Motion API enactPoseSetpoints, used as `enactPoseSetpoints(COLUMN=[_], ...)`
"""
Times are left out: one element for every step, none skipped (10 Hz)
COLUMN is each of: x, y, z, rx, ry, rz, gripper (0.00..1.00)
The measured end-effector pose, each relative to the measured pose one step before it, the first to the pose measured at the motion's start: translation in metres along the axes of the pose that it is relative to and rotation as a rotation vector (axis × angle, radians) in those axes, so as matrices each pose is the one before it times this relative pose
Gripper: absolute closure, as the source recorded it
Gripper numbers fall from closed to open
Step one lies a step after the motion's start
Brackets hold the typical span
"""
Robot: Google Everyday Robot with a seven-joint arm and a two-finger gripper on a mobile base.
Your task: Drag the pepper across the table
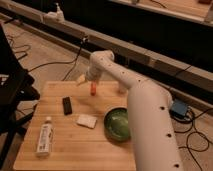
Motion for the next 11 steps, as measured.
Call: enactPoseSetpoints(x=[-0.00130,-0.00065,-0.00024,-0.00144,-0.00171,-0.00099,-0.00024,0.00086,0.00068,0.00039,0.00116], y=[-0.00682,-0.00920,-0.01148,-0.00998,-0.00715,-0.00427,-0.00214,0.00014,0.00152,-0.00097,-0.00225], z=[0.00802,0.00768,0.00669,0.00614,0.00503,0.00590,0.00437,0.00671,0.00584,0.00445,0.00481], rx=[0.01251,0.01665,0.02203,0.02129,0.01376,0.00614,-0.00049,-0.00786,-0.01109,-0.01090,-0.00711], ry=[0.00692,0.00967,0.00878,0.00659,0.00476,0.00670,0.00490,0.00820,0.00505,0.00176,0.00601], rz=[-0.00088,0.00467,0.00849,0.00826,0.01188,0.01304,0.01024,0.01158,0.00899,0.01026,0.00906], gripper=[0.20,0.20,0.20,0.20,0.20,0.20,0.22,0.31,0.42,0.52,0.64])
